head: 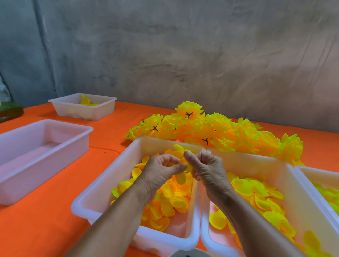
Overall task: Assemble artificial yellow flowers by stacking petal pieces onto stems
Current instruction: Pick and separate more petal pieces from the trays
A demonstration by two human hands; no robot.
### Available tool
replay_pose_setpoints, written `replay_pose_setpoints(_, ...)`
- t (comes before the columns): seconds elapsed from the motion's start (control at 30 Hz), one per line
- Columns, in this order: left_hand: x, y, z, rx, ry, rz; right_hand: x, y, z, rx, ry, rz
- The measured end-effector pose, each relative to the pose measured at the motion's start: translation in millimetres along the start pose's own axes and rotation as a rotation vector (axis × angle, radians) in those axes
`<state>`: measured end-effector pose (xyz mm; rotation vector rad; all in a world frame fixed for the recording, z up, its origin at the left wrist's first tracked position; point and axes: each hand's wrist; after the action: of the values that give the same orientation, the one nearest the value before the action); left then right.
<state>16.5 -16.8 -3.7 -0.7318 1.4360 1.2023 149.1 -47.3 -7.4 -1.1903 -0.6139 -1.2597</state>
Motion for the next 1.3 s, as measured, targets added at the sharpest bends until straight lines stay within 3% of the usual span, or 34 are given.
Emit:
replay_pose_setpoints(0.37,2,7,7,-0.151,0.142,-0.233,-2,1,0,0.042,-0.047,-0.057)
replay_pose_setpoints(0.57,4,6,8,-0.134,0.128,-0.257,-2,1,0,0.060,-0.053,-0.086)
replay_pose_setpoints(0.93,7,8,13,-0.247,0.112,-0.343,-4,0,0,0.053,-0.065,-0.112)
replay_pose_setpoints(1.17,2,2,7,-0.093,0.044,-0.257,-4,1,1,0.030,-0.059,-0.150)
replay_pose_setpoints(1.3,3,-1,5,-0.090,0.026,-0.169,-3,2,0,0.054,-0.061,-0.147)
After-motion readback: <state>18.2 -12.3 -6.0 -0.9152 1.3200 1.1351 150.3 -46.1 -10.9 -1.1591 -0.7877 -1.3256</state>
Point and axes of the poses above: each hand's wrist, its own z-axis towards the middle knuckle, its own y-axis out of the back of the hand, x = y × z, and after that the axes turned 15 degrees about z, right-handed
